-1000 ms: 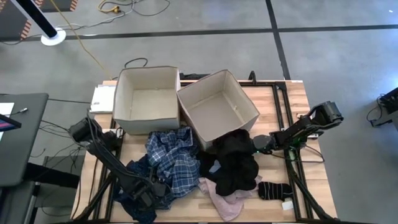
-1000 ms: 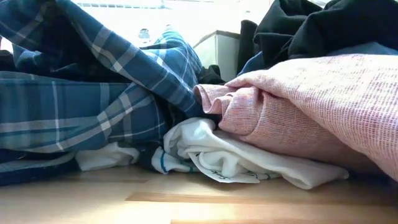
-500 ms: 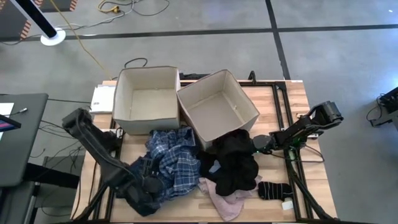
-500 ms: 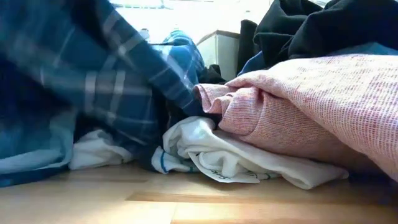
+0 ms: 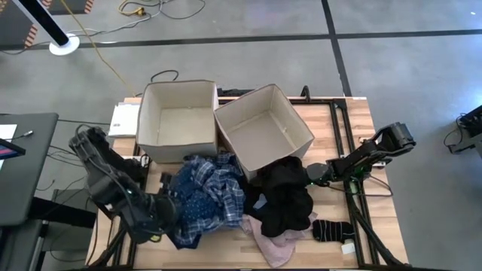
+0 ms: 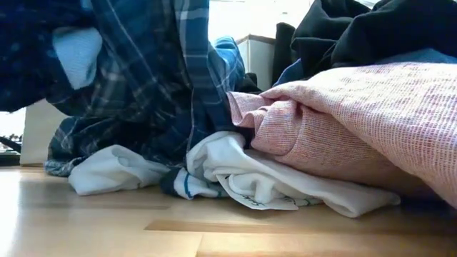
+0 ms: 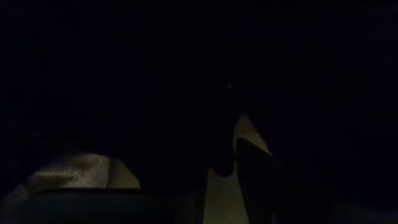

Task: Sort clothes
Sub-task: Put the dark blue shirt into the left laundry organizer

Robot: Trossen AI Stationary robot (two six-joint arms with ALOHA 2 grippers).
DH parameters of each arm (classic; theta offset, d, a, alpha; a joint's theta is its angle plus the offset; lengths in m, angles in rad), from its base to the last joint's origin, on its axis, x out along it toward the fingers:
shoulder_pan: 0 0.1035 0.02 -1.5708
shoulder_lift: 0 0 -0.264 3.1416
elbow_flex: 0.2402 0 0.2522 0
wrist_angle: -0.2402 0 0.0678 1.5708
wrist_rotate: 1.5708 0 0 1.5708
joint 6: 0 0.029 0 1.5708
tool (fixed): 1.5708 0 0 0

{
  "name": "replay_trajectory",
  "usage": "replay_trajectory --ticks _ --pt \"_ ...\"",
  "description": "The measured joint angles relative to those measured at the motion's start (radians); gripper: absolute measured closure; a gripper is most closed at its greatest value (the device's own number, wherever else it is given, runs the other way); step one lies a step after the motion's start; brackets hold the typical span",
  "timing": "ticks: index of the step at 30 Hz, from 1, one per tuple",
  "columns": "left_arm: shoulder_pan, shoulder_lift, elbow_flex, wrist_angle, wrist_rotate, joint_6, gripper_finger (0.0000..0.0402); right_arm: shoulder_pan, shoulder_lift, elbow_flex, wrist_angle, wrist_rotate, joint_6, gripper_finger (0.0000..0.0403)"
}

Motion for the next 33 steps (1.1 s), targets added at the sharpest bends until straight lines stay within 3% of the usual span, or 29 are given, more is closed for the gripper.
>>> replay_trajectory --ticks 7,18,24,33 --pt "0.011 -0.001 0.062 -0.106 -0.041 -0.004 0.0315 0.001 0.000 0.000 0.045 0.000 0.000 0.0301" --pt "0.016 0.001 0.056 -0.160 -0.041 -0.052 0.0315 0.063 0.000 0.044 0.346 -0.026 -0.055 0.0301" --pt "0.016 0.001 0.056 -0.160 -0.040 -0.059 0.0315 0.133 0.000 0.115 0.355 -0.035 -0.198 0.0301" --pt "0.016 0.025 0.055 -0.160 -0.040 -0.049 0.0315 0.218 -0.102 0.118 0.363 -0.034 -0.246 0.0301"
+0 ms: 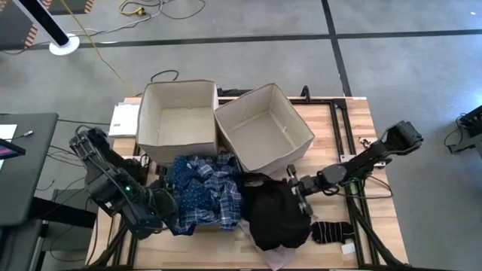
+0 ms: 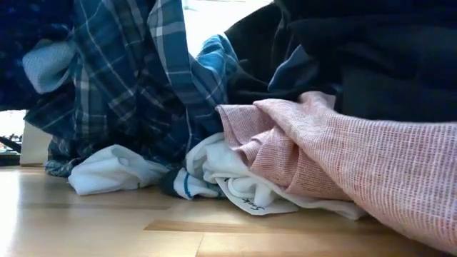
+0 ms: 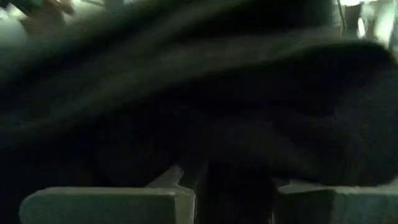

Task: Sort clothes
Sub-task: Put the dark blue shirt into the left laundry organizer

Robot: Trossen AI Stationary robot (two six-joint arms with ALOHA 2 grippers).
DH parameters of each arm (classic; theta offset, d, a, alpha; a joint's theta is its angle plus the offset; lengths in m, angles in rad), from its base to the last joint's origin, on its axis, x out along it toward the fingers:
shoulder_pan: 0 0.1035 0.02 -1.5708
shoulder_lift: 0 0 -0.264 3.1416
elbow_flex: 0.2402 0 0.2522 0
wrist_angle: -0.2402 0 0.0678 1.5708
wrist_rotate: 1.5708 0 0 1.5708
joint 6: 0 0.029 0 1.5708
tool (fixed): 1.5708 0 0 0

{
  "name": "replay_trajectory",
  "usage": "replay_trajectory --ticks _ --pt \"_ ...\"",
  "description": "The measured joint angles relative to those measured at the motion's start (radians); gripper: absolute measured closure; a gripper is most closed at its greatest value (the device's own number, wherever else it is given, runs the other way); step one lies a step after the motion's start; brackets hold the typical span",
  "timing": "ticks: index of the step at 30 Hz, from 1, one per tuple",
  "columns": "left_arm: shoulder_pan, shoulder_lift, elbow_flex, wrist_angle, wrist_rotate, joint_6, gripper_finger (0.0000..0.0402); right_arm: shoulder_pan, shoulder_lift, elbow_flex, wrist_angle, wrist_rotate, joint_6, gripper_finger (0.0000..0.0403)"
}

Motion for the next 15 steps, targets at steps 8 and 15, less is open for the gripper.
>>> replay_trajectory --ticks 8,15 --pt "0.024 0.063 0.000 0.001 0.021 0.069 0.0315 0.089 -0.061 0.121 -0.108 0.004 -0.120 0.0300" --pt "0.066 0.073 0.000 0.000 0.021 0.115 0.0315 0.092 0.005 0.386 -0.439 0.037 -0.193 0.0245"
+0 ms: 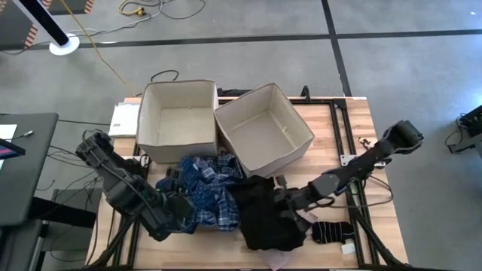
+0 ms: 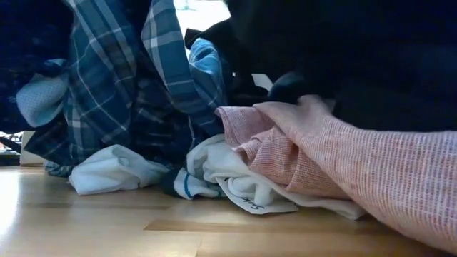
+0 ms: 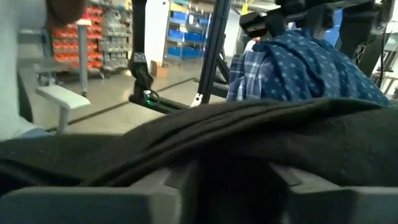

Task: Sort clothes
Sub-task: Put the dark blue shirt into the left laundry organizer

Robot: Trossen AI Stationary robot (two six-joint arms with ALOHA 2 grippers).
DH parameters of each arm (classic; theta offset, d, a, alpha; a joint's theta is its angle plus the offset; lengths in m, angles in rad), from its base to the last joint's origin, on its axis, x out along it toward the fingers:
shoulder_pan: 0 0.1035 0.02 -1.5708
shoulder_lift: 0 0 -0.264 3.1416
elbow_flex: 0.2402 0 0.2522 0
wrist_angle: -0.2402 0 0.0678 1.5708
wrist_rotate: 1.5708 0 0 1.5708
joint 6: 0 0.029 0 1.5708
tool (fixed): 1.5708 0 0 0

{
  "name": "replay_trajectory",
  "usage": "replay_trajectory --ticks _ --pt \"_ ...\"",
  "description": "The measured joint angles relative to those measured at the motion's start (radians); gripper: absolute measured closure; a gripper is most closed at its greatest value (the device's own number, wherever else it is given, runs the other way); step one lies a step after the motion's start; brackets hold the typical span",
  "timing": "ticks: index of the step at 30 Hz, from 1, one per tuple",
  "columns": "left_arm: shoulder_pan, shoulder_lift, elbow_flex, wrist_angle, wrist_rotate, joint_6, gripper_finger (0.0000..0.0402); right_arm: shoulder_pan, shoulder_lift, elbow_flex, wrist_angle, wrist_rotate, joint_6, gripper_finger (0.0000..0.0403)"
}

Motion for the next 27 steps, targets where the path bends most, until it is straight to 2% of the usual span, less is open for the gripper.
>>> replay_trajectory --ticks 6,9,15,18,21,27 --pt "0.036 -0.003 0.000 0.000 -0.008 0.041 0.0315 -0.015 0.114 0.186 -0.089 0.001 0.001 0.0128" --pt "0.060 -0.002 0.000 0.000 -0.011 0.068 0.0315 -0.031 0.196 0.266 -0.125 0.001 0.002 0.0096" --pt "0.104 -0.003 0.000 0.001 -0.031 0.108 0.0315 -0.075 0.384 0.408 -0.164 0.002 0.054 0.0088" --pt "0.119 -0.003 0.000 0.000 -0.037 0.116 0.0315 -0.095 0.454 0.464 -0.221 0.057 0.078 0.0091" --pt "0.128 -0.003 0.000 0.000 -0.039 0.116 0.0315 -0.113 0.498 0.507 -0.259 0.120 0.107 0.0092" --pt "0.128 -0.003 0.000 0.004 -0.060 0.115 0.0315 -0.161 0.593 0.597 -0.253 0.140 0.177 0.0093"
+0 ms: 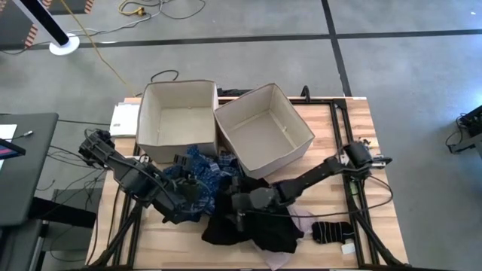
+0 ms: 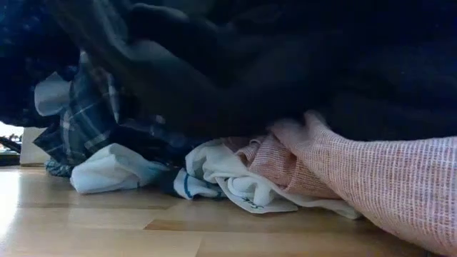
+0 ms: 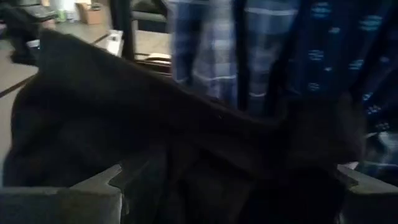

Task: Sort clothes
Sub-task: Put the dark blue shirt into the left laundry organizer

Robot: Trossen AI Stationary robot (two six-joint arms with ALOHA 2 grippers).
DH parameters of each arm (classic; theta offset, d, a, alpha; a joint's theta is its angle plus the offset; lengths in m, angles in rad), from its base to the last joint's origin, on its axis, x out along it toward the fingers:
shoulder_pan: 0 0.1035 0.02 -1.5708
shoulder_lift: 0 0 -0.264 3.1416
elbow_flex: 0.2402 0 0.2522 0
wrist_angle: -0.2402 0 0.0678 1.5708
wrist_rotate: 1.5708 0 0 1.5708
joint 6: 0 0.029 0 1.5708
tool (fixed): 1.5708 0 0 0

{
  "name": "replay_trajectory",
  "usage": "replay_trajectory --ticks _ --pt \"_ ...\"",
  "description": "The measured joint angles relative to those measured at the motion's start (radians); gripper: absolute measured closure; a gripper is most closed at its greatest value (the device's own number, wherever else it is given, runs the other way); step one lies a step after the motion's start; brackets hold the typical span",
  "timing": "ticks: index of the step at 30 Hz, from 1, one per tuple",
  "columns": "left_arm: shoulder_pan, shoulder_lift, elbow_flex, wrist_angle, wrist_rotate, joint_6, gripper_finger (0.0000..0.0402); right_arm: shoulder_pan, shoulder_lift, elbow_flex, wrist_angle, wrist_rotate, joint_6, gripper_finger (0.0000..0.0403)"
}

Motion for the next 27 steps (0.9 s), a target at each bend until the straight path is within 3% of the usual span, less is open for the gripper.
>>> replay_trajectory --ticks 4,7,9,14,22,27 --pt "0.000 0.000 0.000 0.009 -0.001 0.000 0.0315 -0.030 0.061 0.063 -0.005 0.050 0.055 0.0105" --pt "0.000 0.000 0.000 0.008 -0.001 -0.001 0.0315 -0.048 0.104 0.106 -0.012 0.050 0.072 0.0145" --pt "0.000 0.000 0.000 0.008 -0.002 -0.001 0.0315 -0.055 0.132 0.139 -0.023 0.037 0.072 0.0196" --pt "0.000 0.000 0.000 -0.004 -0.004 0.000 0.0315 -0.059 0.162 0.184 -0.139 -0.013 0.044 0.0374" --pt "0.000 -0.004 0.000 -0.002 -0.009 0.015 0.0315 -0.042 0.150 0.188 -0.368 -0.023 0.075 0.0399" --pt "0.011 -0.011 0.000 -0.004 -0.018 0.019 0.0301 -0.044 0.152 0.188 -0.522 -0.091 0.155 0.0400"
